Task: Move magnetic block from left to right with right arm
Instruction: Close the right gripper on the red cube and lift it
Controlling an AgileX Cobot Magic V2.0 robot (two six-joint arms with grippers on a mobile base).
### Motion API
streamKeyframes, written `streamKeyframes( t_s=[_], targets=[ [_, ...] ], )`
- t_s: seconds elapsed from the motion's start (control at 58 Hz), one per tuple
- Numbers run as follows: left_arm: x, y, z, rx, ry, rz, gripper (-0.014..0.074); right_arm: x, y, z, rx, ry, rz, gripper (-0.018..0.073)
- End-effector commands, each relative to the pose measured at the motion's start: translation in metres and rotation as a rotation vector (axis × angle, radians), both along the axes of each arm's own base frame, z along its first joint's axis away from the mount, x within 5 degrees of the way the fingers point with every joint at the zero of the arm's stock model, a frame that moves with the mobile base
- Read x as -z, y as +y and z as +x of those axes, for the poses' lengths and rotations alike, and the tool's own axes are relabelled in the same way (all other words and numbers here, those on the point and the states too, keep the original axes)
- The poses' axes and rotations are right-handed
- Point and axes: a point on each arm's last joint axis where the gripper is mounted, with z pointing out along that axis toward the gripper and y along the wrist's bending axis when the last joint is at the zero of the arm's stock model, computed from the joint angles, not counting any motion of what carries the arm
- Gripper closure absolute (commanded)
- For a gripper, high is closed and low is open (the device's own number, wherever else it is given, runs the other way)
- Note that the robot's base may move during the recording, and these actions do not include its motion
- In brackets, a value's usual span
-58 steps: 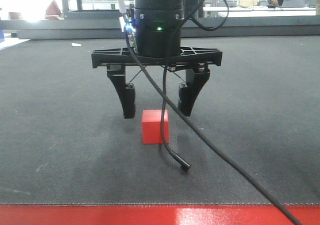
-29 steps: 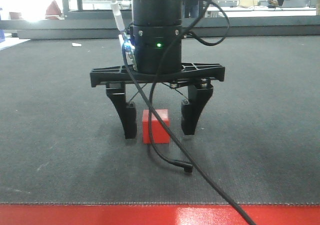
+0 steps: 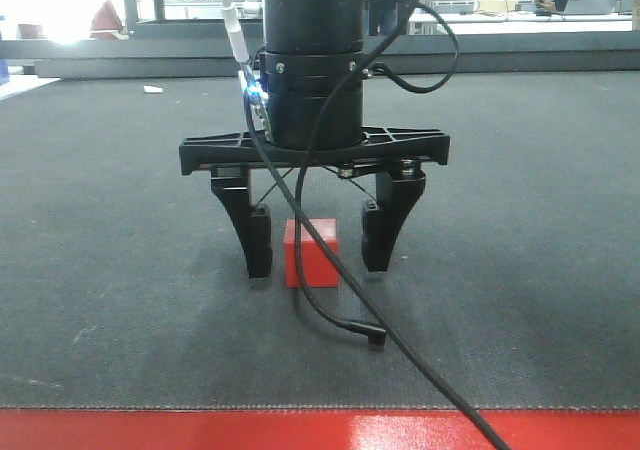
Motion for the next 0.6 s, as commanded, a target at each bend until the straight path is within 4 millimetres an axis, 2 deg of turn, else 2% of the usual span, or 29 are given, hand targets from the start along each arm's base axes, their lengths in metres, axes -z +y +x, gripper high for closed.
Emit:
streamKeyframes(
  t_s=[0.0,0.103,0.241,0.345,0.482,0.586],
  targets=[
    [-0.005,0.0,-0.001,-0.002,-0.087,-0.009,0.0713,-0.029,-0.003,-0.001,0.007,-0.063,0.05,-0.0061],
    [-0.005,0.0,-0.001,-0.002,-0.087,-0.009,0.0713,-0.028,-0.003,-0.001,0.011,-0.064,0.051,-0.0019],
    [-0.005,0.0,-0.001,-0.002,-0.087,-0.009,0.0713,-0.028,-0.003,-0.001,0.011,-0.069,0.046,0.0169],
    [-0.005,0.0,-0.001,-0.002,-0.087,-0.009,0.0713,-0.028,-0.002,-0.001,0.009,-0.07,0.045,0.0269],
    [-0.005,0.0,-0.001,-0.002,-0.087,-0.009,0.0713,-0.029,-0.002,-0.003,0.006,-0.065,0.041,0.0282],
    [-0.005,0.0,-0.001,-0.002,-0.087,-0.009,0.0713,-0.04,-0.004,-0.006,0.002,-0.088,0.055,0.0282]
  ],
)
